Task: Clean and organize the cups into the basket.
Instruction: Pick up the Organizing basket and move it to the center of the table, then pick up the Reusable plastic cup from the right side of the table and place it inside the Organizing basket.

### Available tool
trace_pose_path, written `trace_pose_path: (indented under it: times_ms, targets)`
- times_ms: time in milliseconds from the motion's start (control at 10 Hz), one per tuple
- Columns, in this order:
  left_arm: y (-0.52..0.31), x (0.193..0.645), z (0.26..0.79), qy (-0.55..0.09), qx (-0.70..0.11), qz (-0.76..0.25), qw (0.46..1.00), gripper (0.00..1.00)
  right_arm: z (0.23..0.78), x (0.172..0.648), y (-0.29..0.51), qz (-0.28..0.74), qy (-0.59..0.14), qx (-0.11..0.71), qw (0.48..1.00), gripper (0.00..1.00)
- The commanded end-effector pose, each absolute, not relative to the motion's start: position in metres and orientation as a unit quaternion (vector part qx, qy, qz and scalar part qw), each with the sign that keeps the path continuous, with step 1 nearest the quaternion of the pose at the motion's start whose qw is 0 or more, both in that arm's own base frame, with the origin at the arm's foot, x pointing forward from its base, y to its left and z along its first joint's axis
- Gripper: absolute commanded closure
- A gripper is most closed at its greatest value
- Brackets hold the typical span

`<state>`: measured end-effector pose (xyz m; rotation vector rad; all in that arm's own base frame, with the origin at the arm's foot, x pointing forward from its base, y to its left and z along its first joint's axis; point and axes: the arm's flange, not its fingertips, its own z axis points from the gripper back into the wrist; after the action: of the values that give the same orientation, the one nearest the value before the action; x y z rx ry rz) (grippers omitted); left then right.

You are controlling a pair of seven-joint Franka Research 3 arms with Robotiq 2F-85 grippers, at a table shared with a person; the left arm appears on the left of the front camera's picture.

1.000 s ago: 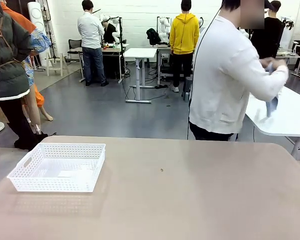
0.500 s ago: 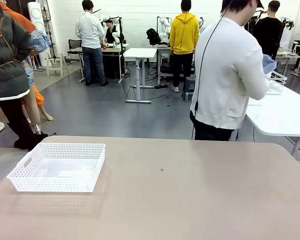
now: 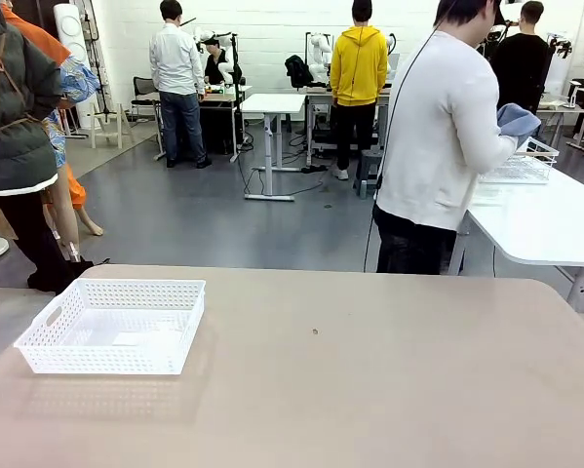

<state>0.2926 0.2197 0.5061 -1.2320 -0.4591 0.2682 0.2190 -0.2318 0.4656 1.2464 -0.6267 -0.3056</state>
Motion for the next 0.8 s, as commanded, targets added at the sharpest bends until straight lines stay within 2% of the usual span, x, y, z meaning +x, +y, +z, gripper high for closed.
trace_pose_path:
  times_ms: [0,700]
  targets:
    - [0.2202,0.2927,0.5073,-0.213,-0.572,0.124,0.782,0.00,0.4667,0.2210,-0.2325,-0.136,-0.295,0.577,0.749,0.00]
    - [0.2202,0.2927,0.5073,-0.213,-0.572,0.124,0.782,0.00,0.4667,0.2210,-0.2325,-0.136,-0.295,0.577,0.749,0.00]
